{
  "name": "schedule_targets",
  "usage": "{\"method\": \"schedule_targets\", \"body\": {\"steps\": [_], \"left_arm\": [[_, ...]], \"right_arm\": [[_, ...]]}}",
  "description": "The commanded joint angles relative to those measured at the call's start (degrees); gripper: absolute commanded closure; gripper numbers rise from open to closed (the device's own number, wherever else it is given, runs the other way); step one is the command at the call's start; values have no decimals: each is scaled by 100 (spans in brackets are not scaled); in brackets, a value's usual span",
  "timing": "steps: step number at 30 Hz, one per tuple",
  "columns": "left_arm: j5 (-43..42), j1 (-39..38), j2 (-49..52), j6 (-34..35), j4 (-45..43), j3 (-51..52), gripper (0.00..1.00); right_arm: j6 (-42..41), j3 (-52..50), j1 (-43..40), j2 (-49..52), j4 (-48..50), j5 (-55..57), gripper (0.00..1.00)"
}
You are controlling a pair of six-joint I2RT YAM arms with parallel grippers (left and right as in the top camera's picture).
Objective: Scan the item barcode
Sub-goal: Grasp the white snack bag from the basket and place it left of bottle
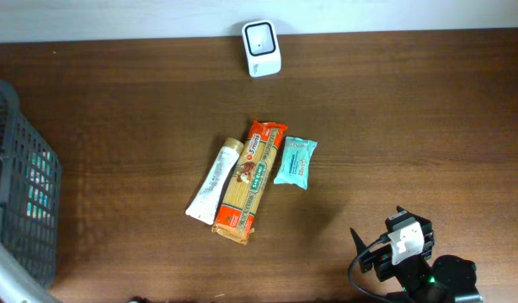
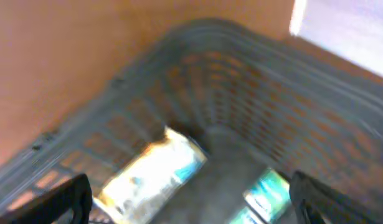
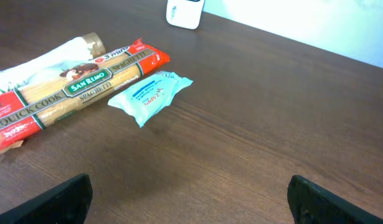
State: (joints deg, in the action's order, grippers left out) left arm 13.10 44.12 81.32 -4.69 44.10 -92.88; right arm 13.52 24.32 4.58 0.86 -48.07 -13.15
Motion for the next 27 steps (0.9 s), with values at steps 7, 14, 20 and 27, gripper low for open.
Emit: {"method": "schedule_targets", "body": {"steps": [7,14,20,27], "left_arm": [[-621,518,1849,-1624,-350,-4,5],[-601,914,2830,-3128,-463,-4,4],[-605,1207,3228,-3228,-654,-4,9],[-581,1261,3259,-3418,-997,4,8]], "right_arm": [[-24,35,-11,-28,4,28,1],[-24,35,-11,-28,4,28,1],[-24,35,-11,-28,4,28,2],[-24,35,-11,-28,4,28,1]]}}
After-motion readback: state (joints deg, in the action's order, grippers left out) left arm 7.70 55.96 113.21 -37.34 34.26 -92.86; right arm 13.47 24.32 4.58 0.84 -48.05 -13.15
